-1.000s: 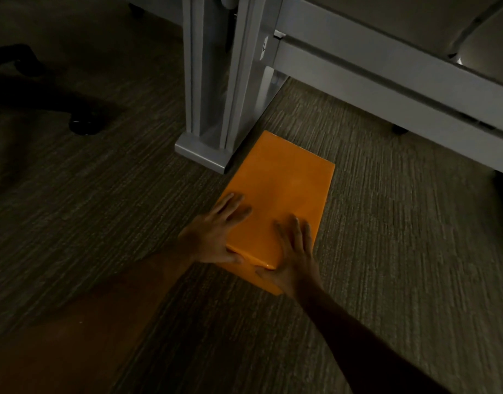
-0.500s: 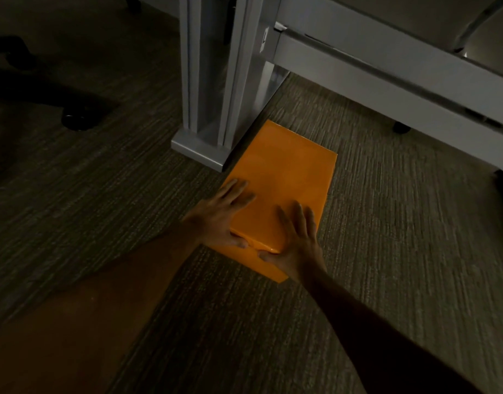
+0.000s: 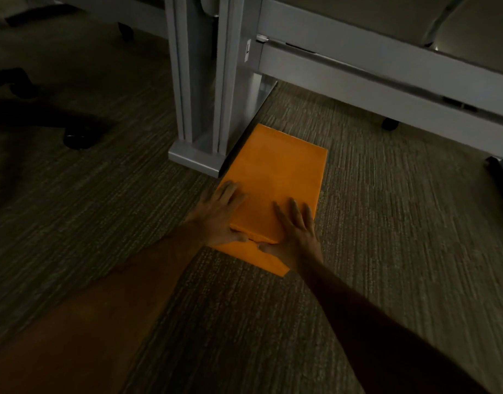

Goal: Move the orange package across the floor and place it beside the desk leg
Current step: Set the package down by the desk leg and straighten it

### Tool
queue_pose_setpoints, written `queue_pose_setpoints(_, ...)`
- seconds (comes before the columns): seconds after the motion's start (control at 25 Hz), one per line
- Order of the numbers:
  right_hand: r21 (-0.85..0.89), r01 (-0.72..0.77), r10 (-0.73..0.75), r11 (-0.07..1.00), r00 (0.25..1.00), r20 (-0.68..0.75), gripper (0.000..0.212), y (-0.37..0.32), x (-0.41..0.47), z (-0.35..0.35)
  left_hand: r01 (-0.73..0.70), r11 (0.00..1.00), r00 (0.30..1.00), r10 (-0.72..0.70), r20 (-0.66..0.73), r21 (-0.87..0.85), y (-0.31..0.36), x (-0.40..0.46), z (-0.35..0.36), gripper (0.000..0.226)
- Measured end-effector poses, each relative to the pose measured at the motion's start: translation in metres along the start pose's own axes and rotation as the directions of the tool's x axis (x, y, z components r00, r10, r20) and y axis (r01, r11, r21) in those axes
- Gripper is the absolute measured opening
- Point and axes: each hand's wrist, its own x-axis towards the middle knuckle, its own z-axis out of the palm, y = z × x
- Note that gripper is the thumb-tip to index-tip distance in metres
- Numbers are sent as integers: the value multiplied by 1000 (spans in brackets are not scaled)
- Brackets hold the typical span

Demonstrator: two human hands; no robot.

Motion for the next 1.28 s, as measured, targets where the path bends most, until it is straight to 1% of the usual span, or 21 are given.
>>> queue_pose_setpoints(0.08, 43, -19, 17, 999, 999, 42, 122, -4, -2, -2, 50, 998, 999, -50, 6, -46, 5, -8, 4, 117)
queue_pose_setpoints(0.12, 102, -17, 11, 995, 998, 65, 119, -4, -2, -5, 72, 993, 997, -71, 21, -91, 6, -11, 5, 116)
queue_pose_setpoints(0.16, 184, -6, -7, 983, 997, 70, 111, -3, -3, -9, 88, 985, 996, -83, 36, -151, 5, -13, 6, 116)
queue_pose_setpoints(0.24, 352, 4, -5, 936, 1000, 2, 87, 1, -7, -15, 93, 947, 995, -82, 47, -308, 2, -14, 3, 113)
queue_pose_setpoints(0.28, 391, -14, 34, 920, 998, -44, 76, 4, -12, -15, 97, 916, 995, -88, 41, -389, 1, -13, 1, 106)
queue_pose_setpoints(0.32, 433, -57, 98, 900, 993, -72, 71, 3, -17, -12, 112, 880, 994, -109, 32, -463, 0, -12, 0, 97)
queue_pose_setpoints(0.36, 506, -128, 186, 853, 980, -65, 72, 0, -23, -7, 141, 839, 989, -148, 28, -526, -1, -11, 1, 88)
queue_pose_setpoints(0.4, 605, -213, 289, 768, 957, -30, 76, -7, -26, -3, 183, 793, 979, -203, 32, -581, -1, -10, 1, 84)
queue_pose_setpoints(0.44, 684, -293, 378, 668, 926, 28, 81, -14, -27, -2, 235, 737, 961, -275, 36, -633, 1, -9, 2, 90)
queue_pose_setpoints(0.48, 743, -338, 430, 578, 900, 74, 84, -19, -26, -2, 290, 663, 930, -365, 40, -690, 3, -9, 3, 103)
queue_pose_setpoints(0.52, 773, -358, 454, 523, 885, 102, 86, -20, -24, -3, 329, 581, 891, -451, 42, -744, 7, -11, 4, 114)
queue_pose_setpoints(0.56, 800, -357, 458, 482, 881, 117, 87, -17, -23, -4, 344, 512, 858, -512, 41, -787, 11, -13, 5, 120)
queue_pose_setpoints(0.64, 819, -369, 433, 438, 886, 167, 88, -12, -23, -7, 371, 399, 810, -581, 82, -838, 18, -19, 13, 119)
queue_pose_setpoints(0.68, 795, -386, 412, 469, 891, 189, 88, -9, -23, -7, 387, 334, 787, -605, 119, -860, 21, -23, 17, 119)
queue_pose_setpoints(0.72, 745, -403, 395, 531, 896, 203, 89, -7, -23, -6, 382, 266, 772, -618, 147, -885, 24, -26, 20, 120)
queue_pose_setpoints(0.8, 633, -405, 366, 660, 909, 200, 90, -5, -22, -6, 316, 177, 789, -595, 154, -932, 25, -29, 23, 115)
queue_pose_setpoints(0.84, 608, -396, 346, 688, 916, 205, 91, -4, -21, -5, 290, 160, 806, -573, 151, -944, 24, -29, 23, 110)
queue_pose_setpoints(0.92, 609, -389, 306, 692, 921, 240, 91, 0, -19, -6, 275, 152, 823, -547, 151, -949, 23, -29, 21, 105)
queue_pose_setpoints(1.04, 620, -414, 298, 667, 910, 287, 93, 0, -16, -11, 286, 142, 819, -550, 165, -948, 19, -28, 21, 106)
queue_pose_setpoints(1.2, 633, -413, 289, 654, 910, 295, 96, -6, -4, -12, 270, 130, 820, -550, 157, -954, 11, -22, 23, 106)
queue_pose_setpoints(1.28, 617, -420, 297, 665, 907, 297, 96, -9, 6, -11, 271, 124, 807, -570, 155, -954, 3, -16, 23, 105)
